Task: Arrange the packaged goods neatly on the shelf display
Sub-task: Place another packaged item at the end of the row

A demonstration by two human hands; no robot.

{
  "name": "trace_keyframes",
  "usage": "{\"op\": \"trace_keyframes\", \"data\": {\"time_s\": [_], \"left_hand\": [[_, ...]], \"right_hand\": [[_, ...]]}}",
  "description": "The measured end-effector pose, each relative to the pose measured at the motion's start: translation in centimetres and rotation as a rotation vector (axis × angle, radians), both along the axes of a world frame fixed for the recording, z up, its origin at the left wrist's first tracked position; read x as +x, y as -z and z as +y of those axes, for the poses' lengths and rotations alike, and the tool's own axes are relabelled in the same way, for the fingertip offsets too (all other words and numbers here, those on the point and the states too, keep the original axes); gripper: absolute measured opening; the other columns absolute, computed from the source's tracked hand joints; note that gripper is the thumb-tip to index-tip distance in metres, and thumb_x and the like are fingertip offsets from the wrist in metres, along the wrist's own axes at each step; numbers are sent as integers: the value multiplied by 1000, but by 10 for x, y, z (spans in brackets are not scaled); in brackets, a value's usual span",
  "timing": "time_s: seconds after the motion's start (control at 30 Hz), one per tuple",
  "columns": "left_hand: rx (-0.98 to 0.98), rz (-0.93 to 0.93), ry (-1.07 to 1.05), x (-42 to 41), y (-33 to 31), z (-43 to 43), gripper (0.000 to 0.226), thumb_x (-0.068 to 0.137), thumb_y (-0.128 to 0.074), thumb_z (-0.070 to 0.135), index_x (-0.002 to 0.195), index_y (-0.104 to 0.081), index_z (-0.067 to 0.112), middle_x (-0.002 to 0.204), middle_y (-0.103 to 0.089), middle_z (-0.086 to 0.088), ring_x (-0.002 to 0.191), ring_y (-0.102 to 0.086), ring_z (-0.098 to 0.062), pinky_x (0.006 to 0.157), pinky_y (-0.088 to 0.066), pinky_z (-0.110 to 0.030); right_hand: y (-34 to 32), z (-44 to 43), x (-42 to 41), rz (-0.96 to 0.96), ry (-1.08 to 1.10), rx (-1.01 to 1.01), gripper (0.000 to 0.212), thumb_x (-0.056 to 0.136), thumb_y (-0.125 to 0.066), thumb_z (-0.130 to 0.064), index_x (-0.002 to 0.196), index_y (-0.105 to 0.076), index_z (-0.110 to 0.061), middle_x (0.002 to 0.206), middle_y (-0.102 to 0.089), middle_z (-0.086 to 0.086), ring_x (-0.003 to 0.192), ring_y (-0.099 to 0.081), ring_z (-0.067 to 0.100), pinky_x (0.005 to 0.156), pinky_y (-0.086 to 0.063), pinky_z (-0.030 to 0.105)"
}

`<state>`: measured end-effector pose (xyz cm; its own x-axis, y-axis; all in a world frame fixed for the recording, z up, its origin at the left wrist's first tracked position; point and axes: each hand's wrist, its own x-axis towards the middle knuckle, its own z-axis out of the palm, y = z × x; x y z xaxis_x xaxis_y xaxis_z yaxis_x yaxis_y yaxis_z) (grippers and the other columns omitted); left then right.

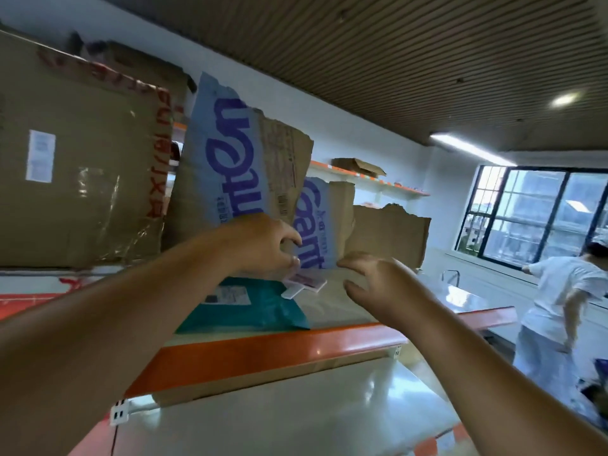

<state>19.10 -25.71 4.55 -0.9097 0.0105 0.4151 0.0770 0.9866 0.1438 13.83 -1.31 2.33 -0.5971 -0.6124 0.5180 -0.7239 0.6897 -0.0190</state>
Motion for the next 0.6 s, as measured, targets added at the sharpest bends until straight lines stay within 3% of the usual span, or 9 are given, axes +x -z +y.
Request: {"op": "trace_keyframes", "data": {"time_s": [0.1, 0.23, 0.4, 0.53, 0.6], "left_hand": [[-35, -13, 0, -14, -9, 1, 48, 93, -60, 57, 139, -52, 44, 136, -58, 10, 103, -52, -7, 74, -44, -25], [-17, -50, -17, -28, -16, 6, 49, 93, -61, 55, 140, -52, 43, 134, -60, 9, 108, -56, -11, 88, -51, -34], [-46, -87, -41, -44, -13, 21, 46, 93, -62, 52, 138, -56, 40, 125, -63, 11, 105, -58, -12, 85, -49, -31], [-80, -280, -98, -73, 2, 36, 31, 95, -60, 50, 118, -68, 31, 107, -68, 3, 86, -59, -13, 67, -42, -25], [-141, -409, -167, -92, 8, 44, 34, 97, -58, 45, 122, -67, 23, 112, -67, -4, 87, -56, -15, 63, -38, -25]], "right_hand": [[-3, -16, -30, 12, -18, 0, 39, 89, -63, -31, 128, -66, -29, 131, -64, -13, 114, -61, 13, 96, -48, 28], [-6, -35, -59, -16, -57, 3, 38, 86, -66, -30, 124, -67, -30, 125, -67, -8, 109, -64, 20, 93, -53, 37], [-3, -49, -99, -69, -87, 31, 37, 89, -69, -28, 127, -66, -30, 125, -66, -1, 108, -64, 23, 94, -53, 37], [-3, -55, -132, -140, -176, 37, 37, 91, -64, -30, 128, -65, -31, 126, -65, -2, 112, -62, 20, 95, -52, 34], [-1, -57, -150, -170, -202, 11, 40, 89, -67, -31, 129, -65, -31, 128, -64, -2, 112, -61, 20, 95, -51, 33]]}}
